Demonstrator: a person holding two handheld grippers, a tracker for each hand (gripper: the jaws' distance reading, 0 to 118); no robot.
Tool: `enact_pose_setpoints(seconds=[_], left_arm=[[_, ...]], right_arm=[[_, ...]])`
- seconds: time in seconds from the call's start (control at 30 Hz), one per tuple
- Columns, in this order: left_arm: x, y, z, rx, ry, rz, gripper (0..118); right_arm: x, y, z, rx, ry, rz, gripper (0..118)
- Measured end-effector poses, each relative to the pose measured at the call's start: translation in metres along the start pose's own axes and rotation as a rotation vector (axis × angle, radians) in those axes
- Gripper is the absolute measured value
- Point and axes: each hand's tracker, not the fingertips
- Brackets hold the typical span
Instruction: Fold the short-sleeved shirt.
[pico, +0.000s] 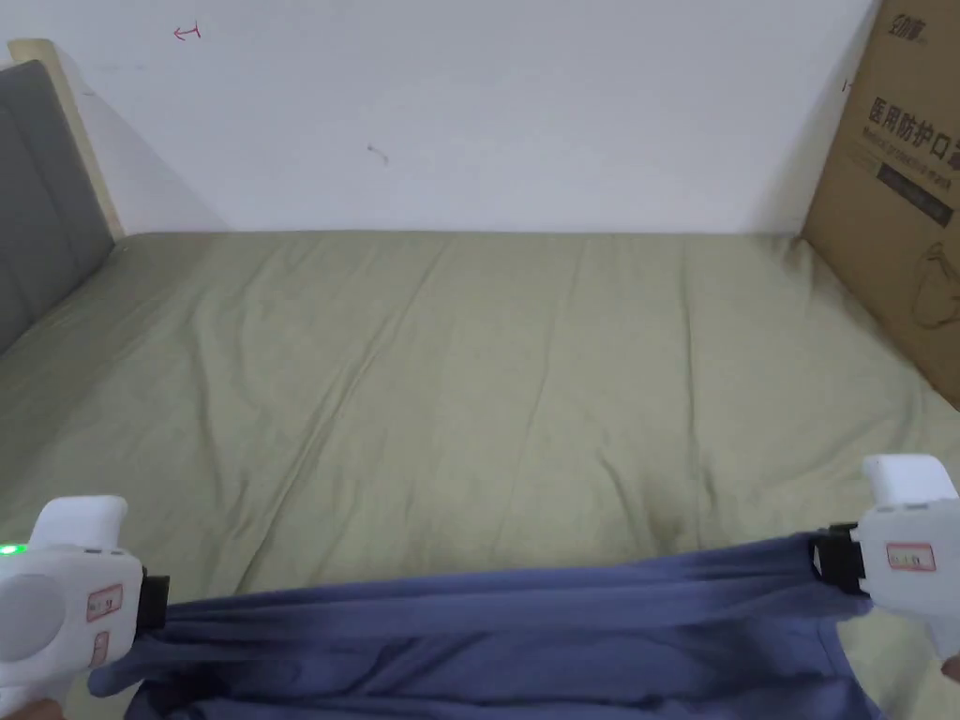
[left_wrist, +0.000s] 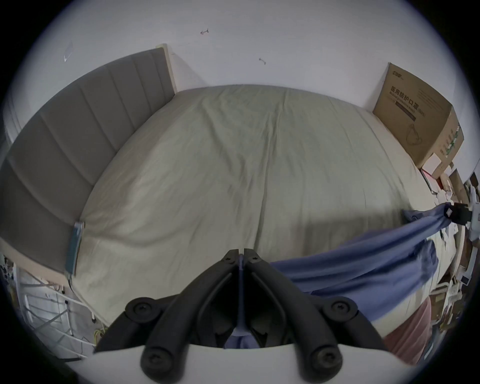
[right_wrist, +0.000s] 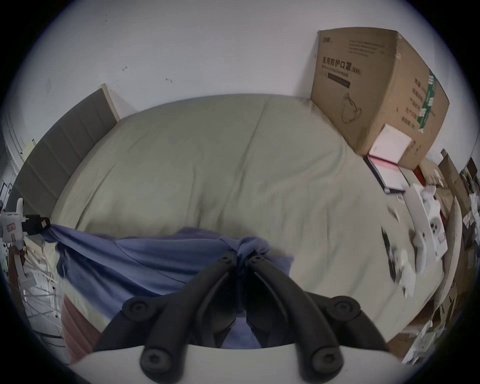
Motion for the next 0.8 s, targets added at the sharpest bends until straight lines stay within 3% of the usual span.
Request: enact_pose_setpoints(seconds=[0.27, 0.3, 0.33, 0.37, 0.4, 0.43, 0.47, 0.57, 0.63, 0.67, 0.7, 0.73, 0.77, 0.8], left_arm=[[-0.003, -0.084, -0.027, -0.165, 0.015, -0.032, 3], [-0.002, -0.088, -0.029, -0.164, 0.009, -0.036, 16], [0.0, -0.09, -0.03, -0.169, 0.019, -0.041, 40], [0.003, -0.09, -0.029, -0.184, 0.083, -0.057, 72], [0.004, -0.089, -0.03, -0.196, 0.116, -0.074, 106], [0.002, -0.088, -0.027, -0.206, 0.139, -0.089, 116], [0.002, -0.085, -0.02, -0.177, 0.102, -0.074, 114], [0.004, -0.072, 0.003, -0.124, 0.05, -0.017, 111], [0.007, -0.067, 0.016, -0.07, 0.037, 0.008, 98], [0.009, -0.065, 0.024, -0.042, 0.021, 0.014, 79], [0.01, -0.064, 0.029, -0.023, 0.003, 0.019, 39], [0.011, -0.064, 0.033, -0.013, -0.013, 0.033, 8], [0.012, -0.065, 0.033, -0.024, -0.018, 0.033, 0], [0.016, -0.07, 0.033, -0.032, -0.01, 0.032, 0]], right_arm=[[0.009, -0.122, -0.016, -0.182, -0.027, -0.038, 5], [0.009, -0.13, -0.018, -0.184, -0.03, -0.052, 6], [0.01, -0.137, -0.02, -0.183, -0.036, -0.07, 11], [0.009, -0.139, -0.019, -0.17, -0.045, -0.097, 28], [0.007, -0.14, -0.018, -0.154, -0.071, -0.11, 61], [0.004, -0.14, -0.014, -0.135, -0.106, -0.1, 81], [-0.001, -0.136, -0.01, -0.12, -0.131, -0.069, 87], [-0.018, -0.119, 0.01, -0.052, -0.138, -0.009, 86], [-0.03, -0.106, 0.021, -0.022, -0.118, -0.007, 83], [-0.037, -0.1, 0.027, 0.014, -0.091, -0.004, 75], [-0.045, -0.097, 0.033, 0.026, -0.077, -0.005, 46], [-0.053, -0.093, 0.036, 0.033, -0.071, -0.01, 19], [-0.062, -0.091, 0.036, 0.043, -0.068, -0.023, 5], [-0.069, -0.091, 0.032, 0.047, -0.053, -0.044, 5]])
